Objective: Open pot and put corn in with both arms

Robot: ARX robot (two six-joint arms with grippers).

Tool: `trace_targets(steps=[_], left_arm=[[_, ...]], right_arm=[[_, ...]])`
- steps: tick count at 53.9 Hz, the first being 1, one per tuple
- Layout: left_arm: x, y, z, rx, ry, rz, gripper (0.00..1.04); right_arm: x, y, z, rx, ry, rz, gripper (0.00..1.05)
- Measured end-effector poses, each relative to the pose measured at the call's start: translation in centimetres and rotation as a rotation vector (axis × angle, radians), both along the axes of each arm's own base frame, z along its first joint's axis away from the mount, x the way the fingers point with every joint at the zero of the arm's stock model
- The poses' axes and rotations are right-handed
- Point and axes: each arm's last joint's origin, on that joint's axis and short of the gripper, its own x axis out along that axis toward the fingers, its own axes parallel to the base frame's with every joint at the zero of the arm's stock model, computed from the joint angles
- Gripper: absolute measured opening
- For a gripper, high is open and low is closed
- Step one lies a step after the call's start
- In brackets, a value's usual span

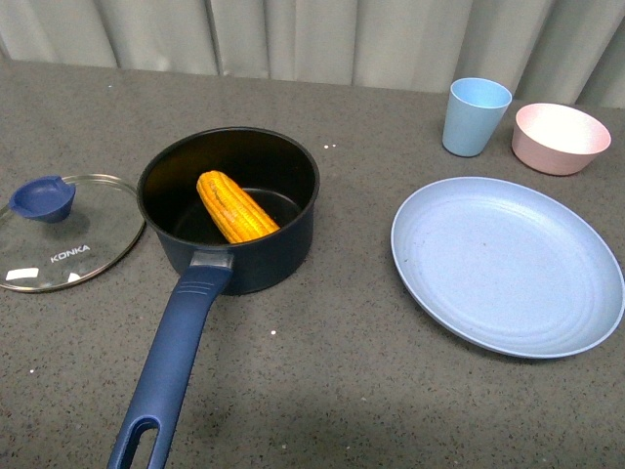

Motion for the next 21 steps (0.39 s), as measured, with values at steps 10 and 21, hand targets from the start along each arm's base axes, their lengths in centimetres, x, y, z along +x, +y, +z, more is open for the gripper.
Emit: trace_targets(steps=[10,21], left_arm=[[0.00,0.00,0.00,0.000,0.000,0.000,0.98],[0.00,0.00,0.00,0.000,0.000,0.000,0.98]], right_arm=[[0.00,0.00,0.00,0.000,0.000,0.000,0.95],[0.00,0.00,0.00,0.000,0.000,0.000,0.95]])
